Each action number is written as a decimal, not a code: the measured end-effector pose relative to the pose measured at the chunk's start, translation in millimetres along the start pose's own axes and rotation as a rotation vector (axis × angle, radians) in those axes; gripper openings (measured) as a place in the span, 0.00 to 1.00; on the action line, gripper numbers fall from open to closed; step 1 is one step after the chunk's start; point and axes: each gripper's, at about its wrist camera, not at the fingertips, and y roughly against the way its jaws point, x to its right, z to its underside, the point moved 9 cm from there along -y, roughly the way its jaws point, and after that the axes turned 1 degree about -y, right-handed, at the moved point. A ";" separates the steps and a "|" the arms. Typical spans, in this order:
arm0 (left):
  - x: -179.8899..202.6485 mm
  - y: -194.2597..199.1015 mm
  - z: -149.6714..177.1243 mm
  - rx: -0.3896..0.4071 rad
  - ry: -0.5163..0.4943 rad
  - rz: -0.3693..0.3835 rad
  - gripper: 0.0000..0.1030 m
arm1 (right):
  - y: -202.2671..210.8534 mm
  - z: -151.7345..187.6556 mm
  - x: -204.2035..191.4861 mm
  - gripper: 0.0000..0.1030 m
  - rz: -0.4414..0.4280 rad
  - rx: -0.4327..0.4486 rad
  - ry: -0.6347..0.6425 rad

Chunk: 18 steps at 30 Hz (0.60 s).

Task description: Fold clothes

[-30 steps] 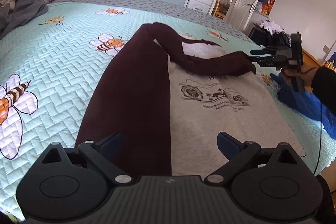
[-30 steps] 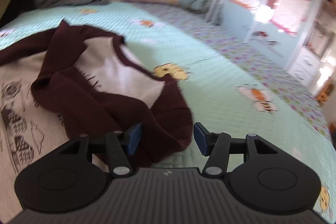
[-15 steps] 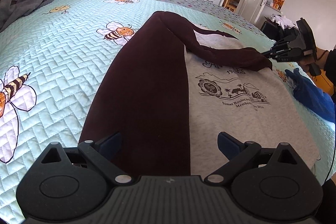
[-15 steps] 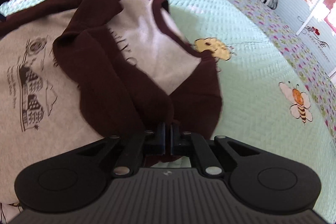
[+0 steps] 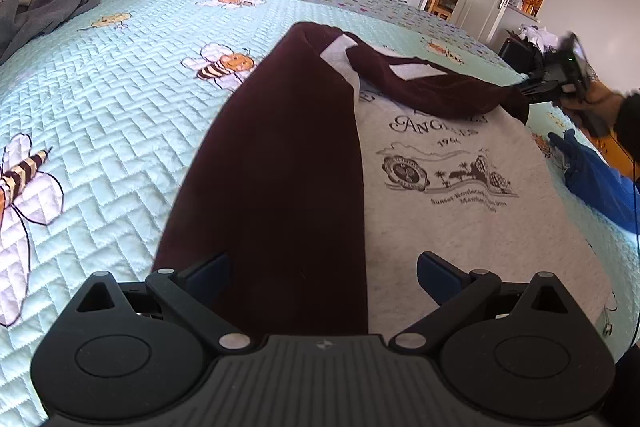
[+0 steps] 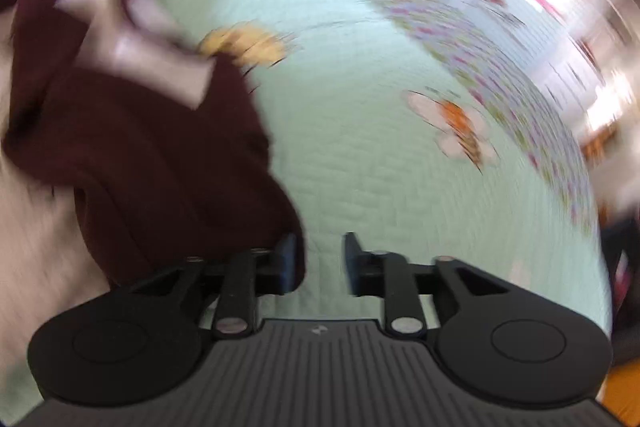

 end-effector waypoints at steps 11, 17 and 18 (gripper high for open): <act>22.0 9.6 -2.2 0.027 -0.024 0.040 0.97 | 182.2 142.7 -27.4 0.60 0.119 0.227 0.070; 24.3 32.8 -3.1 0.067 -0.038 0.016 0.97 | 97.4 157.5 13.5 0.05 0.160 0.170 0.356; 21.8 35.6 -2.9 0.074 -0.030 0.014 0.98 | 86.4 160.7 25.0 0.05 0.196 0.174 0.422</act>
